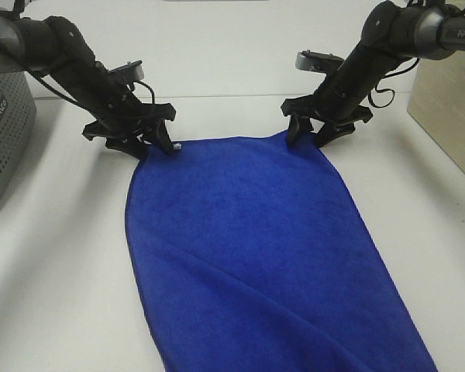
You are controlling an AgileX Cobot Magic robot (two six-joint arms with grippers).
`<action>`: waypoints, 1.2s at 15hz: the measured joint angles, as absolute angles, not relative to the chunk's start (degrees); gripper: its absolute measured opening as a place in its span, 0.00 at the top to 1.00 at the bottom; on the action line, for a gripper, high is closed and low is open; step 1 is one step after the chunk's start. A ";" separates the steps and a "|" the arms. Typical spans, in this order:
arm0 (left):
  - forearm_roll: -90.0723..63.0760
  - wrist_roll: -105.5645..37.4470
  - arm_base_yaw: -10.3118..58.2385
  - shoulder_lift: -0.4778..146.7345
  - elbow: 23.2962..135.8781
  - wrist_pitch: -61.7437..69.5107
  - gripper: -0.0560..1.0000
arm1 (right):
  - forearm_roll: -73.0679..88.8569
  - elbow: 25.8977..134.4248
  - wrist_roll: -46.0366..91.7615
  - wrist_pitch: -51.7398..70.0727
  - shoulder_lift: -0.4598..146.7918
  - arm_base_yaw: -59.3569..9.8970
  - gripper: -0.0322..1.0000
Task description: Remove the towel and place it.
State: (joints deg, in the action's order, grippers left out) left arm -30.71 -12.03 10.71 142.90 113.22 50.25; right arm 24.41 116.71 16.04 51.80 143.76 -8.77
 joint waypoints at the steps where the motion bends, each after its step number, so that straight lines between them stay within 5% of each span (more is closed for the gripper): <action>1: -30.88 -12.03 10.71 143.01 113.22 49.96 0.48 | 24.35 116.71 16.04 51.39 143.76 -8.77 0.40; 5: -30.94 -13.92 10.89 143.81 113.50 48.47 0.88 | 23.84 116.71 16.04 50.36 144.21 -8.77 0.78; 7: -30.94 -15.87 10.89 143.87 113.50 48.41 0.94 | 23.78 116.71 16.04 50.36 144.33 -8.77 0.94; 18: -28.48 -22.12 10.94 144.44 128.74 50.02 0.94 | 22.06 116.48 17.30 44.69 141.64 -8.77 0.95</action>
